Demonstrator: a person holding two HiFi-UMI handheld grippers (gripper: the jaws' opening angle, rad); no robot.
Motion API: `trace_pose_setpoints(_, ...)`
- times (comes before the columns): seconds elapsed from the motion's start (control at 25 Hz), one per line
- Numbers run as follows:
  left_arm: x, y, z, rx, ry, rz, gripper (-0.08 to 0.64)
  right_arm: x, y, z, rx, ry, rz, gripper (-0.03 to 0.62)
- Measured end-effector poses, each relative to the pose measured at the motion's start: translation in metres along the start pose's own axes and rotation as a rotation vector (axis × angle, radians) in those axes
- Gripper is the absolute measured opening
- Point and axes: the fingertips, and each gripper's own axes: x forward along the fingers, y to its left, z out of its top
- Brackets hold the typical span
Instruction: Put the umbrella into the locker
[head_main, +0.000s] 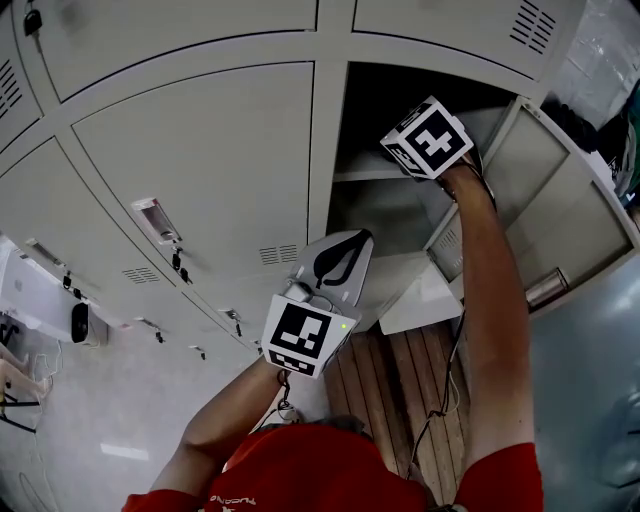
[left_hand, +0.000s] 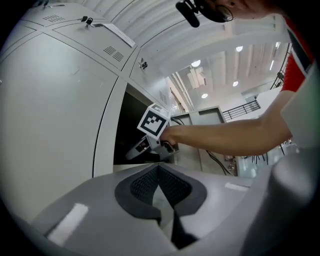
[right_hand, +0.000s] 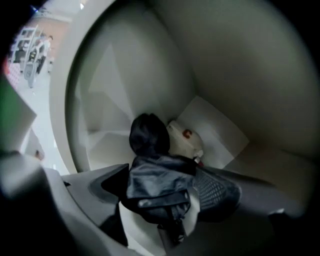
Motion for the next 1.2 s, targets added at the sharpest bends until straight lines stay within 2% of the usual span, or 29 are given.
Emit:
trace_pose_setpoints(0.2, 0.013, 0.014, 0.002, -0.039, 0.004, 0.047, 0.006, -0.018, 0.0, 0.012, 0.013, -0.061, -0.036, 0.377)
trace_pose_setpoints(0.36, 0.018, 0.017, -0.002, -0.033, 0.014, 0.052, 0.006, -0.041, -0.001, 0.022, 0.027, -0.124, -0.101, 0.377)
trace_pose_setpoints(0.48, 0.019, 0.013, -0.002, -0.037, 0.012, 0.044, 0.006, -0.058, 0.006, 0.028, 0.034, -0.176, -0.119, 0.376)
trace_pose_setpoints(0.68, 0.015, 0.009, 0.006, -0.034, -0.008, 0.034, 0.006, -0.094, 0.028, 0.038, 0.063, -0.309, -0.124, 0.374)
trace_pose_setpoints(0.8, 0.01, 0.007, 0.012, -0.028, -0.022, 0.029, 0.006, -0.125, 0.031, 0.041, 0.134, -0.434, -0.139, 0.366)
trace_pose_setpoints(0.88, 0.005, 0.006, 0.016, -0.028, -0.031, 0.027, 0.006, -0.151, 0.03, 0.043, 0.205, -0.538, -0.162, 0.328)
trace_pose_setpoints(0.96, -0.001, 0.004, 0.02, -0.024, -0.042, 0.025, 0.006, -0.179, 0.028, 0.04, 0.276, -0.637, -0.199, 0.231)
trace_pose_setpoints(1.08, -0.012, 0.0, 0.027, -0.01, -0.061, 0.021, 0.006, -0.22, 0.032, 0.029, 0.358, -0.753, -0.256, 0.125)
trace_pose_setpoints(1.2, -0.024, -0.006, 0.034, 0.001, -0.077, 0.016, 0.006, -0.251, 0.048, 0.014, 0.42, -0.838, -0.312, 0.067)
